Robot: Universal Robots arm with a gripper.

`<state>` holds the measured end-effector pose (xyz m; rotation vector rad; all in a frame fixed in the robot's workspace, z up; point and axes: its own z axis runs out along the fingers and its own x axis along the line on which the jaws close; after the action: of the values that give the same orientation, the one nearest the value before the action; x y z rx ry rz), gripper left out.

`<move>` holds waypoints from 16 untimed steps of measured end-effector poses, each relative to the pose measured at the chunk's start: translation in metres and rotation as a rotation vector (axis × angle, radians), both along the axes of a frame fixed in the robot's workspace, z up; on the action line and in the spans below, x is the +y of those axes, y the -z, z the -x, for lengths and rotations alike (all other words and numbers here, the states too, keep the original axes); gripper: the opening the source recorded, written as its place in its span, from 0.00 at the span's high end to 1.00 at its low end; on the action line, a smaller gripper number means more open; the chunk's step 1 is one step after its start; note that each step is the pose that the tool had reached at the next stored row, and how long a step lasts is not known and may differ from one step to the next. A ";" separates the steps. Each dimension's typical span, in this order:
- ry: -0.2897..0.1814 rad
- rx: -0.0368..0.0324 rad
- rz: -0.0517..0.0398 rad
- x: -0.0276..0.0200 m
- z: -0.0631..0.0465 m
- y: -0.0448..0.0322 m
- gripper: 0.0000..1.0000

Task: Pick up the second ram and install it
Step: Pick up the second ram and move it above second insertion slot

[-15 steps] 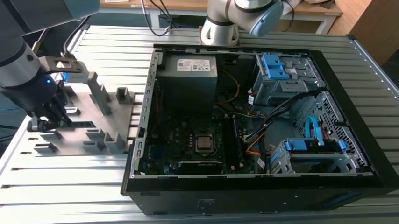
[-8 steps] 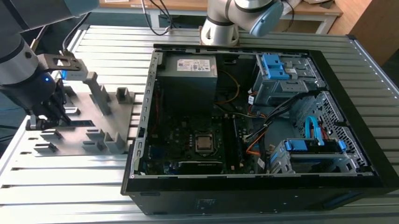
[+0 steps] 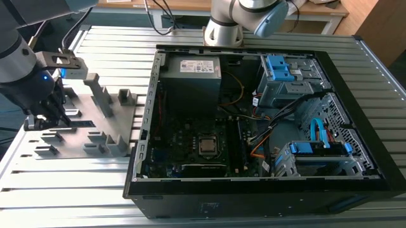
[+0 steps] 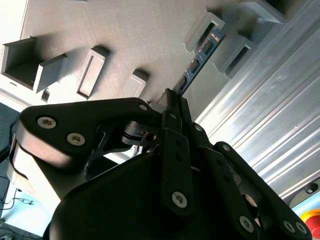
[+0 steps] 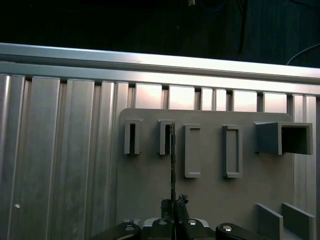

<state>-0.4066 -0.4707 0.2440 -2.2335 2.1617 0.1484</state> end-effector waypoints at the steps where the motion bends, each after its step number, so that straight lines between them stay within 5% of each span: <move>1: 0.000 0.0000 0.0000 0.0000 0.000 -0.0012 0.86; 16: 0.000 -0.0001 0.0000 0.0000 0.000 -0.0208 0.86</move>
<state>-0.4065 -0.4707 0.2648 -2.2334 2.1616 0.1484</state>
